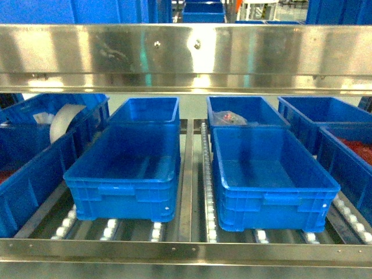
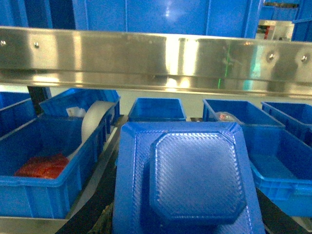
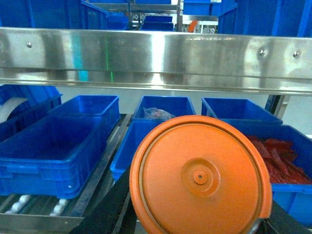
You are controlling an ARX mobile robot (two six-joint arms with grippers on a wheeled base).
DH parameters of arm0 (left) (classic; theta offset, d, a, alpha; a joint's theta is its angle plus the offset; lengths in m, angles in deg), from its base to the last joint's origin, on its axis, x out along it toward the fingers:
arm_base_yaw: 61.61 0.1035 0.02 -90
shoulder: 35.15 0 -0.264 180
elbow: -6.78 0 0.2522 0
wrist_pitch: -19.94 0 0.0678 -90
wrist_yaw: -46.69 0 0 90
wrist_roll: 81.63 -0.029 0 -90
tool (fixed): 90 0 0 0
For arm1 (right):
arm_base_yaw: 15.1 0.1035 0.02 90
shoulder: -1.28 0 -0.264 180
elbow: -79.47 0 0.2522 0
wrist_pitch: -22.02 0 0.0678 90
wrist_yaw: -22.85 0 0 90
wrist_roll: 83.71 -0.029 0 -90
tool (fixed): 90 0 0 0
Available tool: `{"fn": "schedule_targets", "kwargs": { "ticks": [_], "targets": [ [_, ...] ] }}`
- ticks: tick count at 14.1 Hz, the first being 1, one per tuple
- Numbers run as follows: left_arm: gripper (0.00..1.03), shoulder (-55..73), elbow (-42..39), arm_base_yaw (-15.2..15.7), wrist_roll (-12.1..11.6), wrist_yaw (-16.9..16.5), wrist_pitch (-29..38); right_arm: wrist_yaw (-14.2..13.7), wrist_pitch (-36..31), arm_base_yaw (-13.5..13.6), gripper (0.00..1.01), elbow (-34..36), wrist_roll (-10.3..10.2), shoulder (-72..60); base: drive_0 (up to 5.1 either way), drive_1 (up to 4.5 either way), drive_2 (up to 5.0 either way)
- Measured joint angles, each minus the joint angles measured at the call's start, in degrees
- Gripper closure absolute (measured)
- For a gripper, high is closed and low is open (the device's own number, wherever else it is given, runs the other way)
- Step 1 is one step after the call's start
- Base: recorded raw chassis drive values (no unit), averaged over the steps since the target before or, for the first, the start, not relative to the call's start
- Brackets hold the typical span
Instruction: Sort blue parts and orange caps into right shelf containers
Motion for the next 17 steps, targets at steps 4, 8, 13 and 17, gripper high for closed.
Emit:
{"fn": "schedule_targets", "kwargs": {
  "ticks": [4,8,13,17],
  "targets": [
    [0.59,0.0,0.0,0.0,-0.02,0.0,0.02,0.0,0.07,0.0,0.57,0.0,-0.17,-0.02,0.0,0.0,0.0],
    [0.59,0.0,0.0,0.0,-0.02,-0.04,0.0,0.0,0.07,0.0,0.57,0.0,-0.39,0.0,0.0,0.0,0.0],
    [0.59,0.0,0.0,0.0,0.0,-0.02,-0.02,0.0,0.02,0.0,0.57,0.0,-0.39,0.0,0.0,0.0,0.0],
    [0.59,0.0,0.0,0.0,0.0,0.0,-0.09,0.0,0.17,0.0,0.57,0.0,-0.44,0.0,0.0,0.0,0.0]
  ]
}}
